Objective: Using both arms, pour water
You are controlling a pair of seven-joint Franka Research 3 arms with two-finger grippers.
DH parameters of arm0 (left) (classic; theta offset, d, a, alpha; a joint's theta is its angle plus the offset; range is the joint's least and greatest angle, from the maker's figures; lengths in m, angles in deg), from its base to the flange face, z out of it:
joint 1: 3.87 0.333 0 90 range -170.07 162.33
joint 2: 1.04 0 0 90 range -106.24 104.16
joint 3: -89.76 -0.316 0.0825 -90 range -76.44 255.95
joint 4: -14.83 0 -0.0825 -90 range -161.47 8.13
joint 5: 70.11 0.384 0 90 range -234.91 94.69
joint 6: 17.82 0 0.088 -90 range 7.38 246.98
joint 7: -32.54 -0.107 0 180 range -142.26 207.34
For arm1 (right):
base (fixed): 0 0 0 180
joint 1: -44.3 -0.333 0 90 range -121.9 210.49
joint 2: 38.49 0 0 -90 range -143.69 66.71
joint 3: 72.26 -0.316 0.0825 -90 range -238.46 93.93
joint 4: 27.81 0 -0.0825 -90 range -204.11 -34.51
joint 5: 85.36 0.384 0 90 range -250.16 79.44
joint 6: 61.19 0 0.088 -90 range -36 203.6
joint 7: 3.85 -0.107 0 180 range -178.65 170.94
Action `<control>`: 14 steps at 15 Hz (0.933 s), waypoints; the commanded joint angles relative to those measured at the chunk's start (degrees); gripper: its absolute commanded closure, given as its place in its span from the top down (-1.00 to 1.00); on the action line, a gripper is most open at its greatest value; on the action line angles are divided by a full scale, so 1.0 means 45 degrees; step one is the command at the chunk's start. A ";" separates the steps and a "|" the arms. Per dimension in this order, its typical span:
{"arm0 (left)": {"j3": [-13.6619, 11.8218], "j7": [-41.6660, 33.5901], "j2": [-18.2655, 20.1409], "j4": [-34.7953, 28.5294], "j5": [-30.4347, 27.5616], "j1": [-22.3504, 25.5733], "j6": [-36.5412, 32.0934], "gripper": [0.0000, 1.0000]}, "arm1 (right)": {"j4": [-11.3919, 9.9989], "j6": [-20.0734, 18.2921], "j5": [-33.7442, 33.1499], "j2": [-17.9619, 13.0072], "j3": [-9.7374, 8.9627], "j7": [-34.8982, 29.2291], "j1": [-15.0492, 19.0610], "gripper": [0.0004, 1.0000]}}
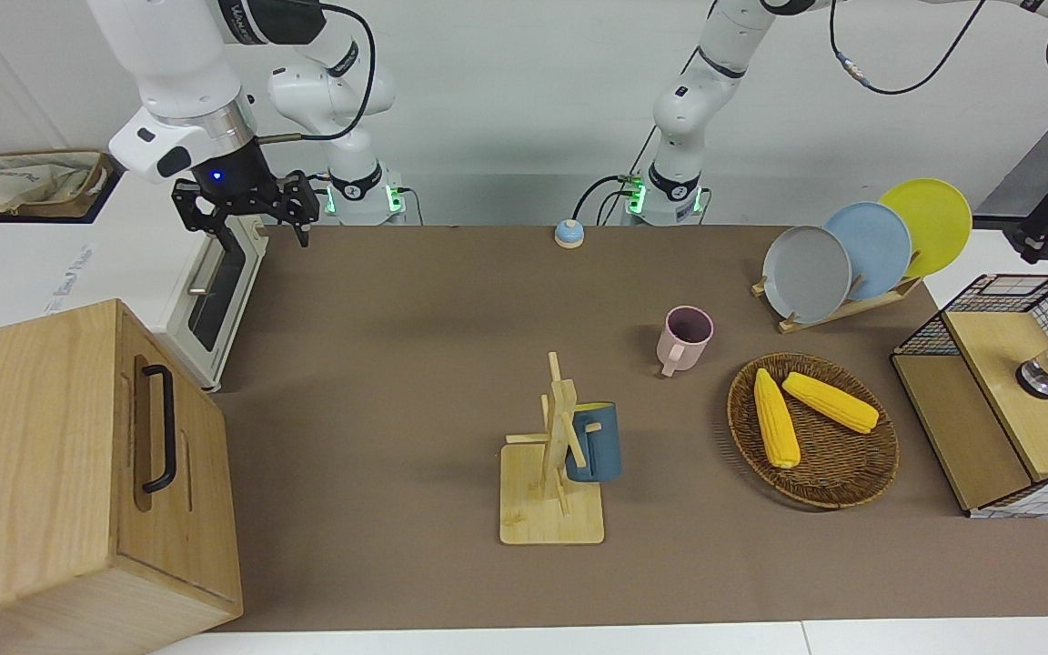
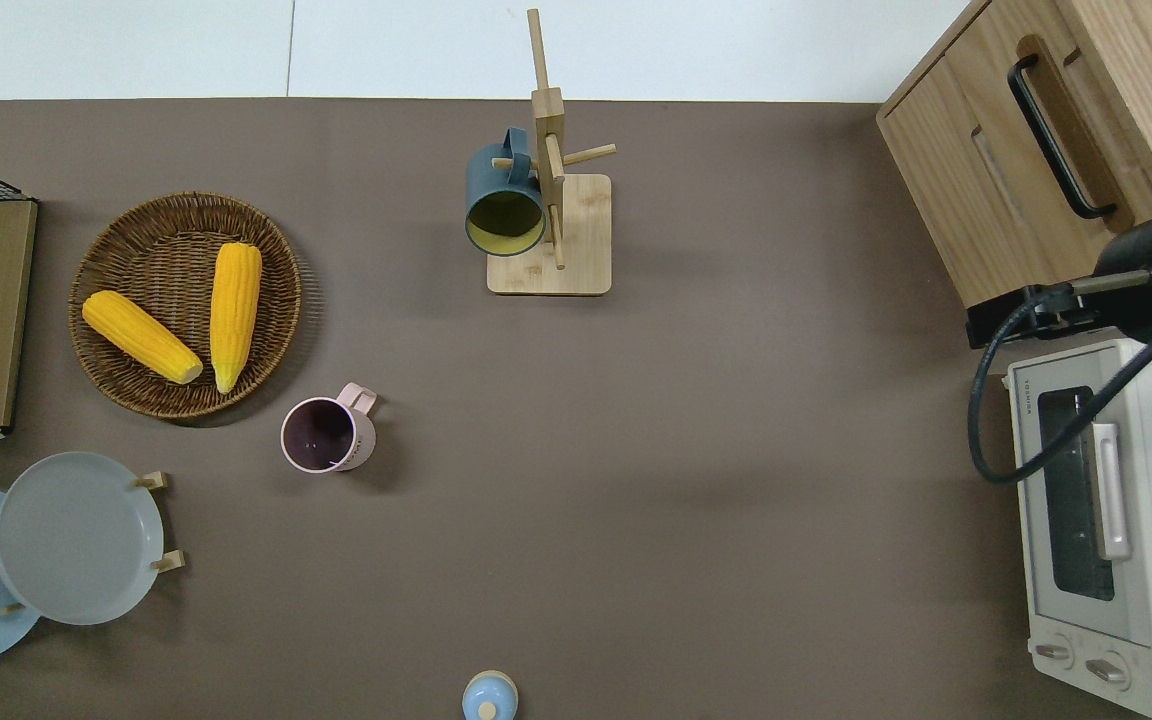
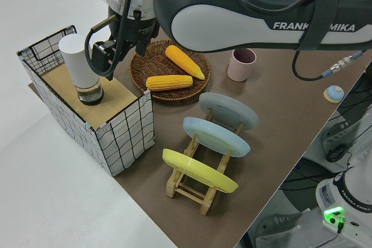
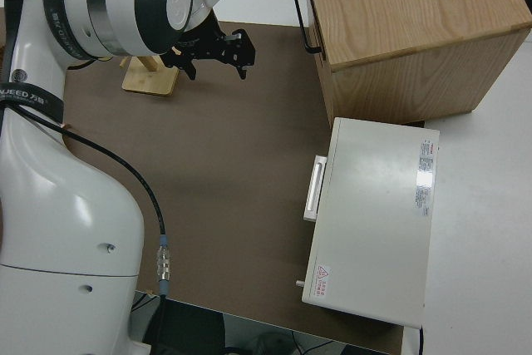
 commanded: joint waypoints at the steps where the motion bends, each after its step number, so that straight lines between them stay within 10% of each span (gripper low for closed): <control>1: 0.0072 0.0928 0.0376 -0.0013 0.0745 -0.0419 -0.1133 1.00 | -0.0005 -0.0014 0.0207 -0.0080 0.0038 -0.0126 0.0002 0.97; 14: 0.0910 0.3236 0.0611 -0.0052 0.0747 -0.2960 -0.2698 1.00 | -0.0024 -0.0014 0.0207 -0.0080 0.0019 -0.0126 0.0002 0.97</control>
